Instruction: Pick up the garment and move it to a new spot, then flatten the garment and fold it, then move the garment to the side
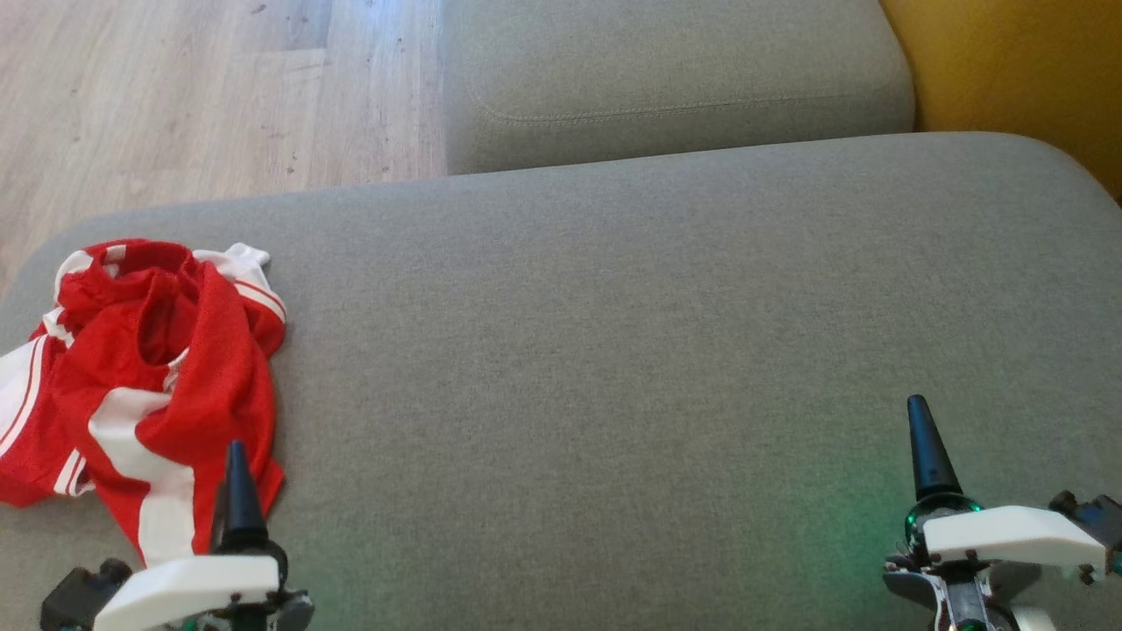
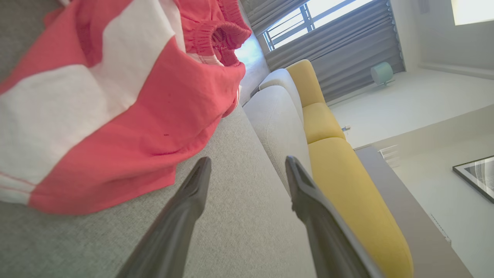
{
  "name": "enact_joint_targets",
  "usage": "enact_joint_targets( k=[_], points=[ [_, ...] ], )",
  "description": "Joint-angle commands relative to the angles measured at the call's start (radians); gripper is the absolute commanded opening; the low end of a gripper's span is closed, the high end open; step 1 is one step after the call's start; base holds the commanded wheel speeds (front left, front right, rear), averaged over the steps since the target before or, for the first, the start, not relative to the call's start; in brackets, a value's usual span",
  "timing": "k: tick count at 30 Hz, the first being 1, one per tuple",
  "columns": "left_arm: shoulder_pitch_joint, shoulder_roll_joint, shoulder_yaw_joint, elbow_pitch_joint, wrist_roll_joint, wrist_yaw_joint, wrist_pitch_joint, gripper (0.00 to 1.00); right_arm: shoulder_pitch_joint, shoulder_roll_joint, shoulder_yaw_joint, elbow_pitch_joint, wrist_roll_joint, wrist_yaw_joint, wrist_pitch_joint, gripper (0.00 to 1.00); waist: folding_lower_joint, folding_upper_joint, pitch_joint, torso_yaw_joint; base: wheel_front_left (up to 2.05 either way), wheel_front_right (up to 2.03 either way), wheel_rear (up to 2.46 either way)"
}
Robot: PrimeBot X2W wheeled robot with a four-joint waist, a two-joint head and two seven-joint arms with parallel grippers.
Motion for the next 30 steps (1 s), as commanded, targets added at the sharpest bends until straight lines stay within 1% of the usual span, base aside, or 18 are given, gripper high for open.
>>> enact_joint_targets(
  k=[1, 9, 23, 30],
  points=[
    [-0.019, 0.005, -0.002, -0.046, 0.043, 0.004, -0.016, 1.0, -0.051, -0.004, 0.018, -0.043, -0.041, 0.0, -0.016, 1.0, 0.0, 0.0, -0.001, 0.0, 0.0, 0.0, 0.0],
    [-0.014, 0.005, -0.023, -0.067, 0.15, 0.013, -0.037, 1.0, -0.047, -0.004, 0.043, -0.059, -0.136, 0.0, -0.037, 1.0, 0.0, 0.0, -0.009, 0.0, 0.0, 0.0, 0.0],
    [0.005, 0.006, -0.053, -0.096, 0.328, 0.05, -0.078, 1.0, -0.052, -0.005, 0.109, -0.081, -0.329, 0.0, -0.078, 1.0, 0.0, 0.0, -0.023, -0.009, 0.0, 0.0, 0.0],
    [0.012, 0.006, -0.064, -0.115, 0.417, 0.057, -0.098, 1.0, -0.051, -0.005, 0.134, -0.093, -0.419, 0.0, -0.099, 1.0, 0.0, 0.0, -0.032, -0.012, 0.0, 0.0, 0.0]
  ],
)
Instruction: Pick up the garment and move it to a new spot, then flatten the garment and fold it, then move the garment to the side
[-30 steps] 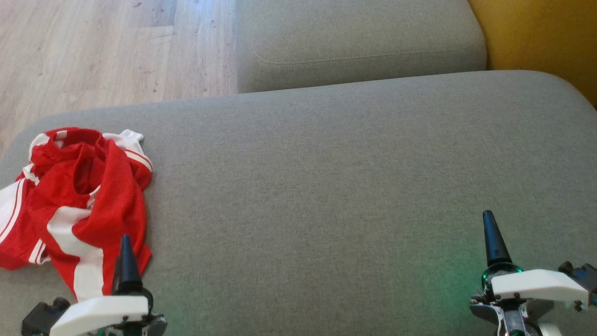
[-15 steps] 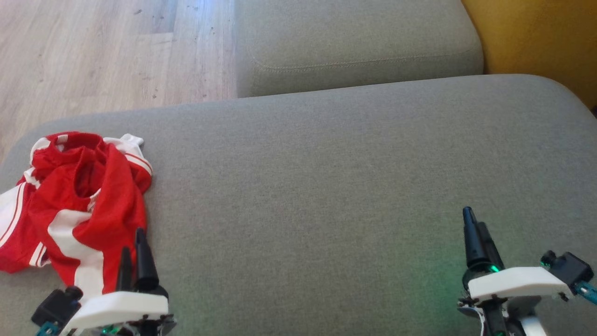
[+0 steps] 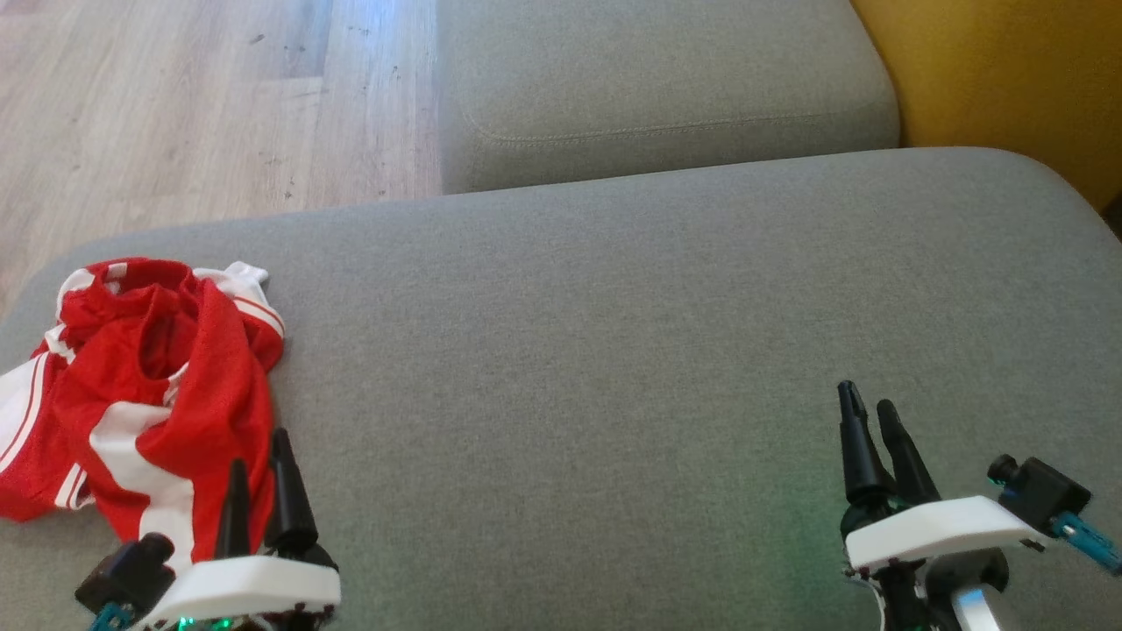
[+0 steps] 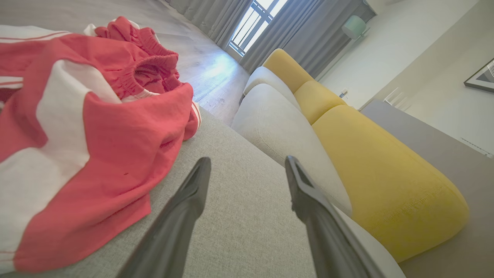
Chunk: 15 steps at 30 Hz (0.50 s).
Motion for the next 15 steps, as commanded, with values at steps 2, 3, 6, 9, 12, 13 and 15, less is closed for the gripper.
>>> enact_joint_targets(
  k=[2, 3, 6, 9, 12, 13, 15],
  points=[
    [-0.022, 0.006, 0.011, -0.045, 0.055, 0.005, -0.017, 1.0, -0.051, -0.005, 0.028, -0.046, -0.054, 0.0, -0.02, 1.0, 0.0, 0.0, -0.004, -0.002, 0.0, 0.0, 0.0],
    [-0.02, 0.006, 0.01, -0.047, 0.066, 0.006, -0.02, 1.0, -0.05, -0.005, 0.03, -0.047, -0.064, 0.0, -0.023, 1.0, 0.0, 0.0, -0.005, -0.002, 0.0, 0.0, 0.0],
    [-0.015, 0.006, 0.008, -0.053, 0.1, 0.008, -0.029, 1.0, -0.048, -0.006, 0.04, -0.051, -0.098, 0.0, -0.032, 1.0, 0.0, 0.0, -0.008, -0.003, 0.0, 0.0, 0.0],
    [-0.009, 0.006, 0.005, -0.057, 0.135, 0.009, -0.038, 1.0, -0.048, -0.006, 0.05, -0.055, -0.135, 0.0, -0.041, 1.0, 0.0, 0.0, -0.011, -0.004, 0.0, 0.0, 0.0],
    [-0.005, 0.006, 0.002, -0.061, 0.171, 0.012, -0.047, 1.0, -0.048, -0.006, 0.062, -0.058, -0.174, 0.0, -0.05, 1.0, 0.0, 0.0, -0.013, -0.005, 0.0, 0.0, 0.0],
    [-0.004, 0.006, 0.001, -0.062, 0.183, 0.013, -0.049, 1.0, -0.048, -0.006, 0.067, -0.06, -0.187, 0.0, -0.053, 1.0, 0.0, 0.0, -0.014, -0.005, 0.0, 0.0, 0.0],
    [-0.002, 0.006, -0.002, -0.064, 0.206, 0.015, -0.055, 1.0, -0.047, -0.006, 0.075, -0.062, -0.216, 0.0, -0.059, 1.0, 0.0, 0.0, -0.017, -0.005, 0.0, 0.0, 0.0]
  ],
)
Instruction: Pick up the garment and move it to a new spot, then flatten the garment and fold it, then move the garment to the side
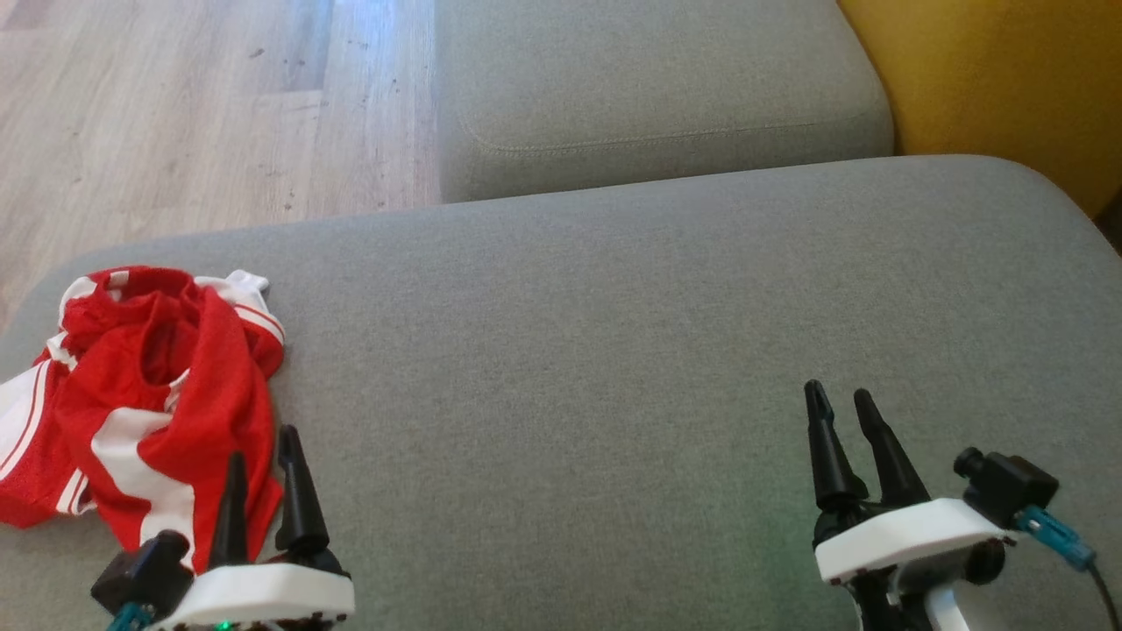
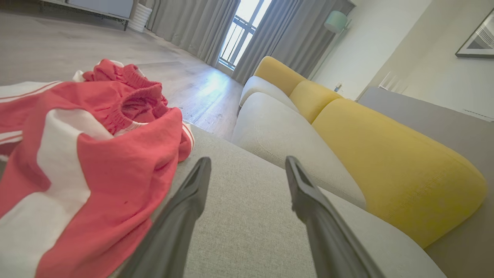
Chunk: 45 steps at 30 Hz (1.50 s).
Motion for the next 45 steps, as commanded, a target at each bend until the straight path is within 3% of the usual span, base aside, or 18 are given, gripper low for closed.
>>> enact_joint_targets(
  k=[1, 25, 41, 45],
  points=[
    [-0.016, 0.006, 0.008, -0.046, 0.043, 0.007, -0.019, 1.0, -0.047, -0.006, 0.028, -0.044, -0.048, 0.0, -0.019, 1.0, -0.0002, 0.0, -0.002, 0.0, 0.0, 0.0, 0.0],
    [0.026, 0.007, 0.005, -0.034, 0.326, 0.053, -0.092, 1.0, -0.018, -0.007, 0.018, -0.021, -0.328, -0.001, -0.093, 1.0, -0.0002, 0.0, -0.036, 0.004, 0.0, 0.0, 0.0],
    [0.042, 0.008, 0.004, -0.028, 0.513, 0.051, -0.139, 1.0, -0.009, -0.008, 0.057, -0.009, -0.506, -0.001, -0.14, 1.0, -0.0002, 0.0, -0.049, -0.004, 0.0, 0.0, 0.0],
    [0.043, 0.008, 0.009, -0.023, 0.518, 0.049, -0.141, 1.0, -0.008, -0.008, 0.061, -0.006, -0.511, -0.001, -0.142, 1.0, -0.0002, 0.0, -0.05, -0.005, 0.0, 0.0, 0.0]
  ],
)
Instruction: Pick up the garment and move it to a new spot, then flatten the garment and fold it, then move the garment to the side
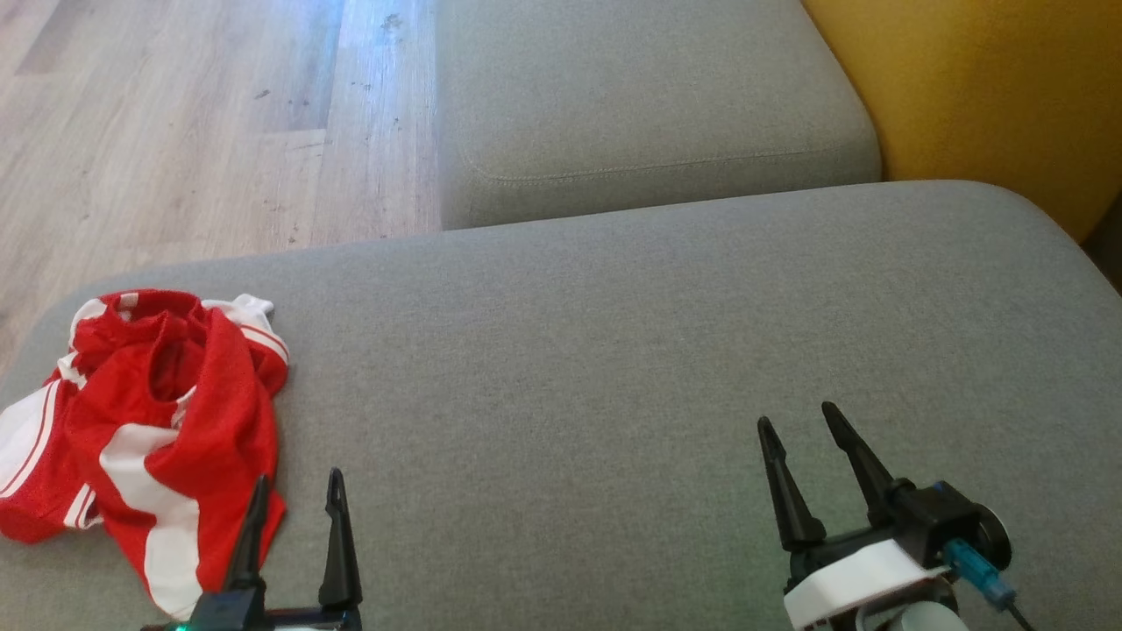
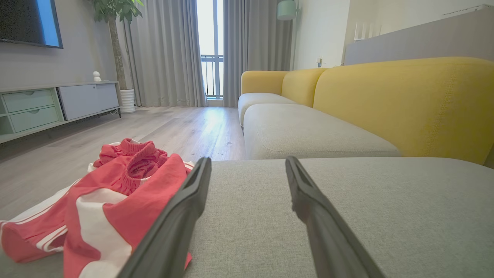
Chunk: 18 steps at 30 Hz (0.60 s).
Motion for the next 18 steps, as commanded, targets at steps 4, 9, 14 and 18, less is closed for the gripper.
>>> enact_joint_targets(
  k=[4, 9, 14, 18],
  points=[
    [-0.039, 0.005, 0.032, -0.029, 0.005, 0.005, -0.011, 1.0, -0.034, -0.007, 0.029, -0.029, -0.007, -0.001, -0.011, 1.0, 0.0, 0.0, -0.001, 0.0, 0.0, 0.0, 0.0],
    [-0.041, 0.005, 0.031, -0.024, 0.004, 0.008, -0.011, 1.0, -0.035, -0.007, 0.03, -0.026, -0.007, -0.001, -0.011, 1.0, 0.0, 0.0, -0.002, 0.001, 0.0, 0.0, 0.0],
    [-0.041, 0.005, 0.029, -0.017, 0.003, 0.008, -0.011, 1.0, -0.034, -0.007, 0.03, -0.024, -0.006, -0.001, -0.011, 1.0, 0.0, 0.0, -0.003, 0.006, 0.0, 0.0, 0.0],
    [-0.04, 0.005, 0.032, -0.011, 0.004, 0.007, -0.011, 1.0, -0.032, -0.007, 0.033, -0.021, -0.003, -0.001, -0.011, 1.0, 0.0, 0.0, -0.003, 0.016, 0.0, 0.0, 0.0]
  ],
)
